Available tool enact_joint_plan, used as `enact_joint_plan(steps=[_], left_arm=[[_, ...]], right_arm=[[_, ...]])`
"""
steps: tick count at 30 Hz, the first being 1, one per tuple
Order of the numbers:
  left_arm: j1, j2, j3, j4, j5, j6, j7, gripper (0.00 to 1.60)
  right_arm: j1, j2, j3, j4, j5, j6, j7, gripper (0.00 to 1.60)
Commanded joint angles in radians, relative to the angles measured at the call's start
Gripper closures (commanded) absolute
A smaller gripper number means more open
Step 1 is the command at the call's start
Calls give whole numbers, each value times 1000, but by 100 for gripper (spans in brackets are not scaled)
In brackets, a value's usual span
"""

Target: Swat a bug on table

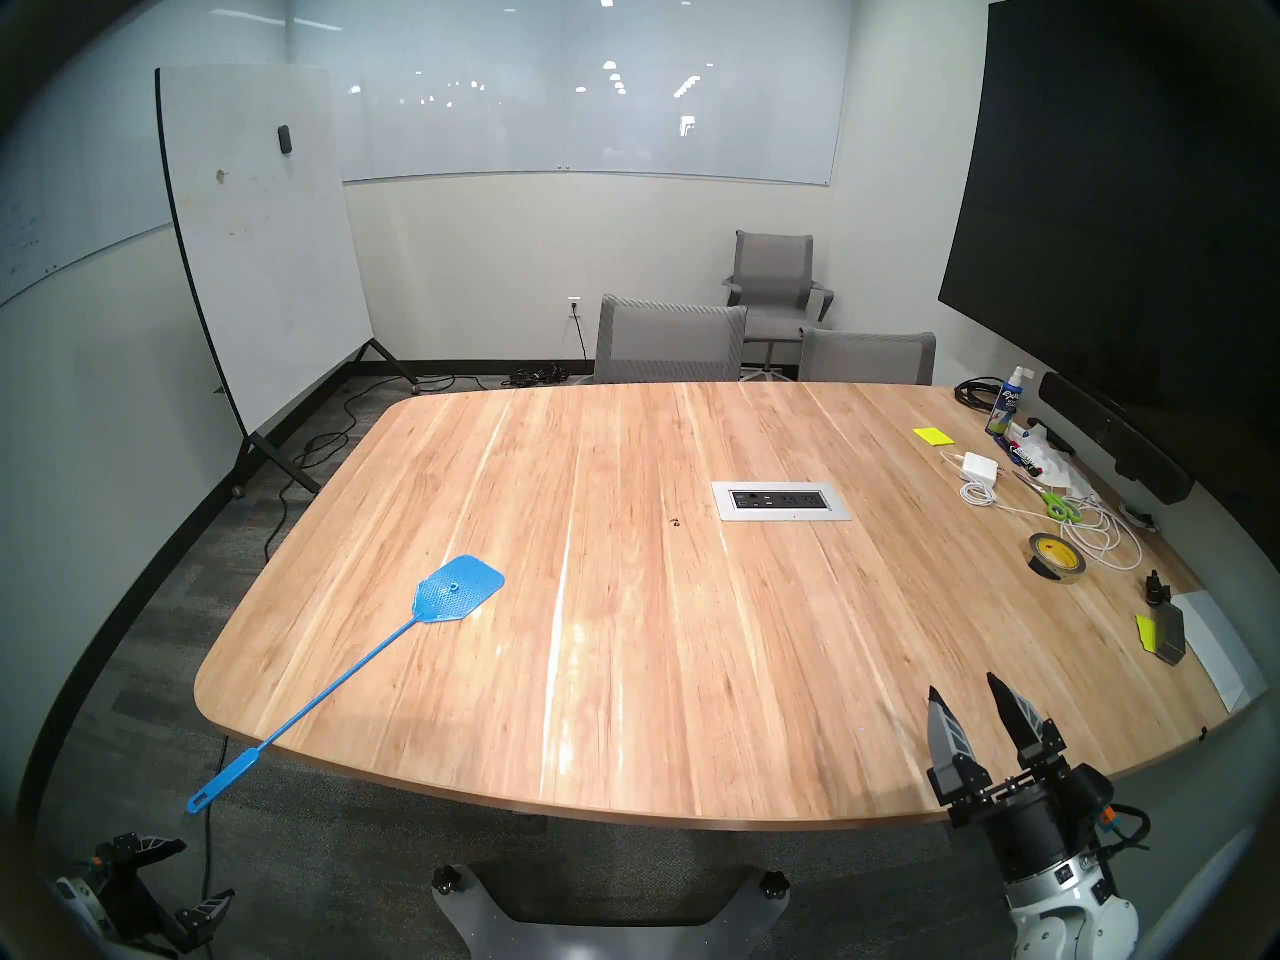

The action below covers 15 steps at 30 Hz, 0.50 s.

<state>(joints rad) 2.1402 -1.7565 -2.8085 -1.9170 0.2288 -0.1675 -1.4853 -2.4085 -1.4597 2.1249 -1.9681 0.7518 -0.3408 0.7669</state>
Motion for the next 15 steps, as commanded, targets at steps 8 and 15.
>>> enact_joint_plan(steps=[8, 15], left_arm=[[103, -152, -6, -171, -65, -119, 2, 0], [-9, -109, 12, -91, 41, -185, 122, 0]], right_arm=[[-13, -8, 1, -37, -4, 8, -9, 0], [-14, -7, 0, -37, -4, 8, -11, 0]])
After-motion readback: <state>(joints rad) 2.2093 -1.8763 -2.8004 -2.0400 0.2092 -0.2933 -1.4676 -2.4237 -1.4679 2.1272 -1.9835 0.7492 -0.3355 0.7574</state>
